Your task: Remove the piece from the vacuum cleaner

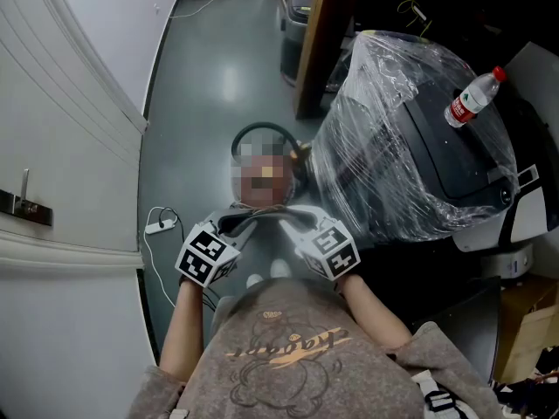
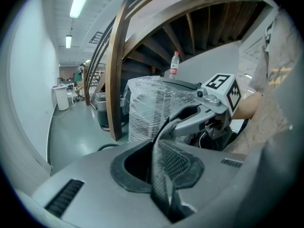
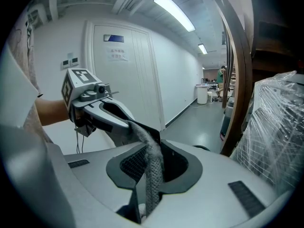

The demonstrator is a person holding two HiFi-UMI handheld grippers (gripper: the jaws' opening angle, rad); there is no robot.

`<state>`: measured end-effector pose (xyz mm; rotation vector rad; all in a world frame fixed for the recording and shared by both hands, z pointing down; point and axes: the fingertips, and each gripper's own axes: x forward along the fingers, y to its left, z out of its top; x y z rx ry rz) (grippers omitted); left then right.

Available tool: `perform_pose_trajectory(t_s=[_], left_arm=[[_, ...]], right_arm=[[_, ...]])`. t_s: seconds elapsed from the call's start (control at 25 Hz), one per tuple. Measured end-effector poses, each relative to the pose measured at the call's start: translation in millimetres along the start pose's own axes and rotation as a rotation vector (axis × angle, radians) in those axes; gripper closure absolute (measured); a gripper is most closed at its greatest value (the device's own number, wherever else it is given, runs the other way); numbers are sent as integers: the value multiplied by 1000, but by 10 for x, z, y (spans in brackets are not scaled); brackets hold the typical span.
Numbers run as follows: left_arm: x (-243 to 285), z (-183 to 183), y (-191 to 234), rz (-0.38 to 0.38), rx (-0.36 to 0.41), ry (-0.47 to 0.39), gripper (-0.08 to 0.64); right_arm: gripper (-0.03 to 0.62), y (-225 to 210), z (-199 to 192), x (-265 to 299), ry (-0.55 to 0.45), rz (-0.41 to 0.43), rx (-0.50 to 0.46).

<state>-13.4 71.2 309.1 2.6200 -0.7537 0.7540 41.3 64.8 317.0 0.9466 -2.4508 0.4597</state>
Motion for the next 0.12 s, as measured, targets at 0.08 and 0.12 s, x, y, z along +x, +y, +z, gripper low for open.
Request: perform_pose_trajectory(t_s=[0.08, 0.12], left_arm=[[10, -3, 9, 2, 2, 2, 512], [14, -4, 13, 4, 4, 4, 512]], right_arm=[[535, -4, -7, 9, 0, 0, 5], [535, -6, -12, 14, 0, 0, 7]])
